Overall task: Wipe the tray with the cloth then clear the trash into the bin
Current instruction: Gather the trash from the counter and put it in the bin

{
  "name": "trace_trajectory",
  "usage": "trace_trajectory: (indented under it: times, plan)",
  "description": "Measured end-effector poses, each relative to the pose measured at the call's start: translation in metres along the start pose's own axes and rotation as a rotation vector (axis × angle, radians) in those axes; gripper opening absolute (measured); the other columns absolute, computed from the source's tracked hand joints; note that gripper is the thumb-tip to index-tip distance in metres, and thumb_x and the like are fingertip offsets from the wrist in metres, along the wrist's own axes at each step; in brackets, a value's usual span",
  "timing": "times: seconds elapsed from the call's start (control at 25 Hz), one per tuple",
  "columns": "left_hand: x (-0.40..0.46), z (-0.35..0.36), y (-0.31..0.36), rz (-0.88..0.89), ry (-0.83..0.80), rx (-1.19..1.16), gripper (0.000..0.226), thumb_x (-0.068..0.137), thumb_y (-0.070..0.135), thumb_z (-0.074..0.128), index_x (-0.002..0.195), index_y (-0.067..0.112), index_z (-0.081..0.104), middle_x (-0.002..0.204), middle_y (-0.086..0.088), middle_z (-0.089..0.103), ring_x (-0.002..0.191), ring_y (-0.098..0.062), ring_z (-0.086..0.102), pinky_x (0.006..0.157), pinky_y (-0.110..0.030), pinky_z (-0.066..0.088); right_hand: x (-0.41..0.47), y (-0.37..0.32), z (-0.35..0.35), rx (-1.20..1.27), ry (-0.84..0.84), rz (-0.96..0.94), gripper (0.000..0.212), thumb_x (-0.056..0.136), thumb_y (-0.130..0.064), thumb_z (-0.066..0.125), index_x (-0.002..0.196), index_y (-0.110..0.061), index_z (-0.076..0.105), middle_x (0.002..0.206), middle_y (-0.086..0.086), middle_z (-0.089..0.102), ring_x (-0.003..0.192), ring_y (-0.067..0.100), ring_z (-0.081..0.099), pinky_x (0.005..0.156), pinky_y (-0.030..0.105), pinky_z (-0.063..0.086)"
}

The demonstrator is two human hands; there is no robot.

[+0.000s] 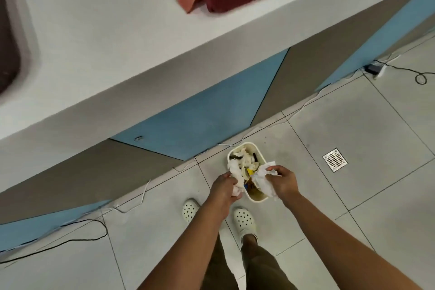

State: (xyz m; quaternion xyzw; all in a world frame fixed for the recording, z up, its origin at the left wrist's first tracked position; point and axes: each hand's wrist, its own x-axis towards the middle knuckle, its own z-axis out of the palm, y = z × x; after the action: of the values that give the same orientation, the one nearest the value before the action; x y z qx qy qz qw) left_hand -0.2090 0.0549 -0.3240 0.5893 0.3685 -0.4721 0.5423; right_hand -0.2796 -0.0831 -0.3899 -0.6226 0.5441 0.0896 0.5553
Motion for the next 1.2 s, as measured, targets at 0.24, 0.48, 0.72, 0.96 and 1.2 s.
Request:
trace_trajectory:
  times: [0.24,0.48,0.72,0.96,1.2]
  plan:
    - [0.067,0.015,-0.028,-0.051,-0.019,0.088,0.041,0.095,0.000,0.041,0.134,0.012,0.047,0.137,-0.015,0.046,0.109,-0.029,0.050,0.082,-0.034,0.050,0.040,0.057,0.013,-0.022,0.019,0.081,0.014,0.083,-0.001,0.060,0.085,-0.014,0.066,0.097,0.009,0.063,0.091,0.025,0.056,0.088,0.034,0.046]
    - [0.130,0.043,-0.034,-0.018,0.038,0.203,0.041,0.093,0.002,0.044,0.132,0.013,0.049,0.133,-0.014,0.050,0.113,-0.031,0.052,0.084,-0.035,0.050,0.086,0.064,0.025,-0.104,-0.022,0.003,0.018,0.082,0.005,0.057,0.091,-0.007,0.066,0.101,0.013,0.064,0.087,0.019,0.054,0.071,0.019,0.039]
    - [0.173,0.059,-0.036,-0.055,-0.134,0.204,0.057,0.097,0.007,0.040,0.147,0.028,0.021,0.135,-0.005,0.046,0.103,-0.025,0.054,0.080,-0.036,0.051,0.127,0.072,0.036,-0.514,-0.339,-0.041,0.047,0.088,-0.007,0.054,0.133,-0.017,0.047,0.137,0.008,0.047,0.120,0.024,0.048,0.096,0.023,0.034]
    - [0.164,0.031,-0.064,-0.053,-0.003,0.322,0.038,0.098,0.010,0.039,0.134,0.018,0.045,0.114,-0.003,0.054,0.100,-0.020,0.056,0.075,-0.032,0.049,0.106,0.112,0.017,-0.526,-0.257,0.057,0.043,0.090,-0.009,0.049,0.132,-0.016,0.049,0.136,0.008,0.050,0.121,0.024,0.050,0.087,0.017,0.036]
    - [0.130,0.013,-0.062,-0.083,0.086,0.268,0.028,0.097,0.017,0.044,0.123,0.015,0.054,0.122,-0.004,0.058,0.098,-0.017,0.055,0.068,-0.028,0.048,0.072,0.113,0.005,-0.495,-0.263,0.036,0.031,0.088,-0.007,0.051,0.118,-0.014,0.058,0.119,0.006,0.058,0.102,0.020,0.054,0.079,0.019,0.037]
